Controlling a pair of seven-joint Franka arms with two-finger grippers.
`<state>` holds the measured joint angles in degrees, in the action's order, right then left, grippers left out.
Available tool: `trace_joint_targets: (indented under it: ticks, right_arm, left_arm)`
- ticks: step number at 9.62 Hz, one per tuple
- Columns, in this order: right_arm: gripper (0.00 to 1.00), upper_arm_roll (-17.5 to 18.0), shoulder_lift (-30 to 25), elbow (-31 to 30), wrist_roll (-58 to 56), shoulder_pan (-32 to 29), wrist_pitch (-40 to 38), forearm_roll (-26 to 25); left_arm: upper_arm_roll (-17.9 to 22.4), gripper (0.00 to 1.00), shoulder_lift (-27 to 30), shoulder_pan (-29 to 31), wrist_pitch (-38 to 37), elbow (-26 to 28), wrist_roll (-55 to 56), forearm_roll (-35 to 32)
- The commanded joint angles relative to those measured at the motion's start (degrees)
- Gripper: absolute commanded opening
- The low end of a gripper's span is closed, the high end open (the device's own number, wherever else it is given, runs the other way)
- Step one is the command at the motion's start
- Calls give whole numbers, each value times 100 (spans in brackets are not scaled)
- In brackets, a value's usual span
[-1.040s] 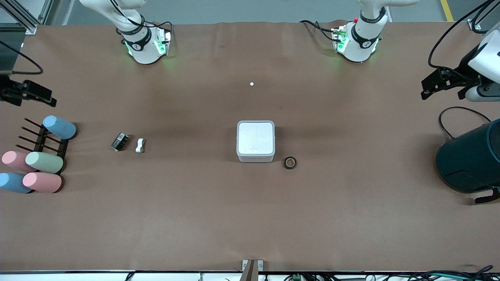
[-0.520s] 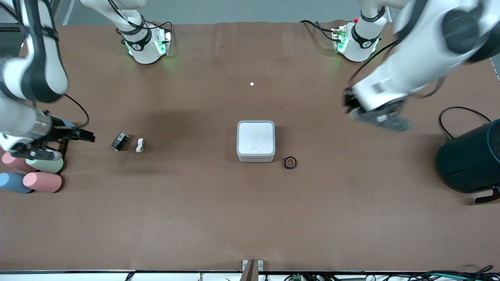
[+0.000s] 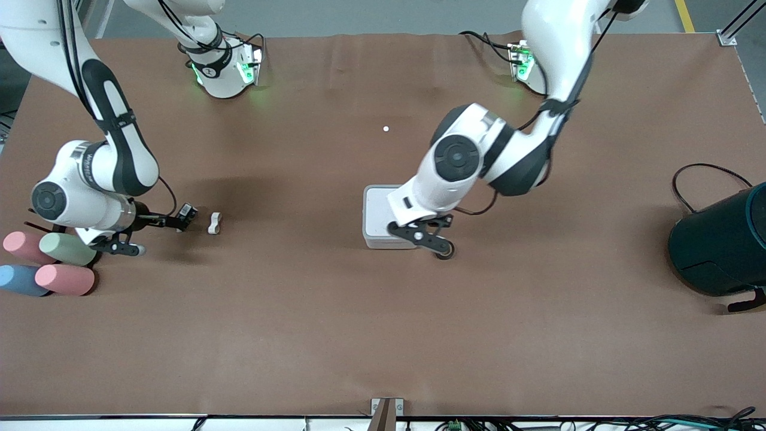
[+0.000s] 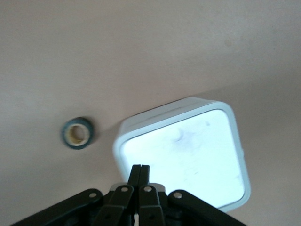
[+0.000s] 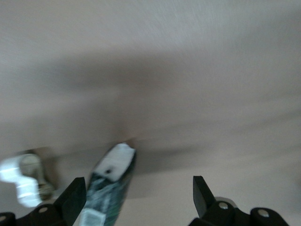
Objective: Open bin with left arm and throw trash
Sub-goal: 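Open the white bin lid with the left gripper while the right gripper grasps the packet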
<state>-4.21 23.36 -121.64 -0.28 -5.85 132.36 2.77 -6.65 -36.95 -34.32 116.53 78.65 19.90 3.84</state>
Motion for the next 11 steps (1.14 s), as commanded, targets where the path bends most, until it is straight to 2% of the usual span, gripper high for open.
trace_joint_targets:
  ticks: [1,4,6,7,8,9,11]
  right_arm:
    - [100,78,89,-105,28,-22,333,477]
    - [99,78,116,-158,28,145,326,602]
    - [85,78,116,-263,28,329,326,645]
    - [83,78,143,-298,63,452,343,655]
    - [80,78,186,-316,133,497,352,663]
    - [56,78,187,-316,368,558,335,663]
    - [4,70,187,-290,661,708,335,655]
  left_arm:
    - [32,0,-215,-241,263,-184,679,-172]
    - [32,0,-531,-329,677,-131,875,-164]
    - [32,0,-576,-312,1056,79,1033,-164]
    - [50,0,-472,-277,822,71,1112,-173]
    - [93,0,-105,-190,53,36,1034,-182]
    - [94,0,229,124,-511,19,746,-190]
    - [94,2,443,661,-850,27,-210,-182]
